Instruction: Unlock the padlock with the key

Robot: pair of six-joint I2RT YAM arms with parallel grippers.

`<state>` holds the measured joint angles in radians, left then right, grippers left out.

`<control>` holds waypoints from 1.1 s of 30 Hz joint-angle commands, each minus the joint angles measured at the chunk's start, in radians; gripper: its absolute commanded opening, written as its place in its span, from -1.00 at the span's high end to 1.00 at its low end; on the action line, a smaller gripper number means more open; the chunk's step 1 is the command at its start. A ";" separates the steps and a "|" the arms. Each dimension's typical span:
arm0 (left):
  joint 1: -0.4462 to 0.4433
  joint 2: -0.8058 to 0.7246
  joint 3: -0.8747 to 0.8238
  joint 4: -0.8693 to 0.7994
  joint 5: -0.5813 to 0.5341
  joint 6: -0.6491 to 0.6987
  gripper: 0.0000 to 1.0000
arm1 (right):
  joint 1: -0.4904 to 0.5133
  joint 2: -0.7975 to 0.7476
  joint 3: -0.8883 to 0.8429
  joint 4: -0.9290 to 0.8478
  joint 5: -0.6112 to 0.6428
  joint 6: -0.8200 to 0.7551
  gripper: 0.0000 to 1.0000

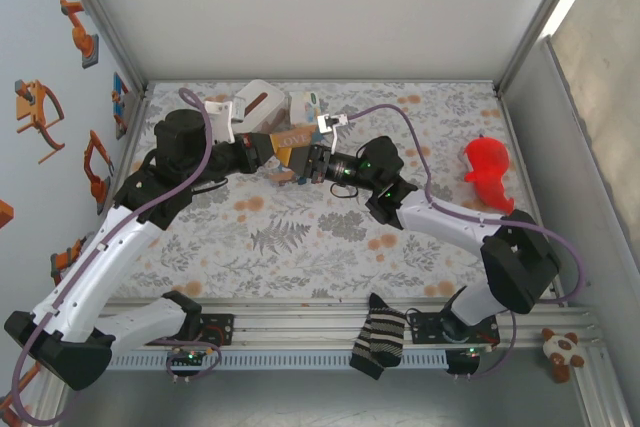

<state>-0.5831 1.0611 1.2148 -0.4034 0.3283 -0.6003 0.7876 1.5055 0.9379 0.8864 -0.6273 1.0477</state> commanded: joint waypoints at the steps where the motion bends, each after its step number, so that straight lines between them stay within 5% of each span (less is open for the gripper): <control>1: -0.007 -0.018 -0.012 0.027 0.008 -0.014 1.00 | -0.001 0.009 0.010 0.035 -0.011 0.002 0.78; 10: -0.007 -0.023 -0.018 0.026 0.006 -0.015 0.89 | -0.001 0.005 0.012 0.036 -0.005 -0.003 1.00; 22: 0.001 -0.089 0.008 -0.078 -0.169 0.011 -0.23 | -0.027 -0.061 -0.063 -0.049 0.069 -0.089 1.00; 33: 0.017 -0.051 -0.012 -0.163 -0.273 0.061 -0.53 | -0.119 -0.343 -0.048 -0.852 0.354 -0.476 1.00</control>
<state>-0.5686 0.9676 1.2060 -0.5293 0.0883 -0.5793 0.7013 1.2232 0.8558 0.3046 -0.3939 0.7170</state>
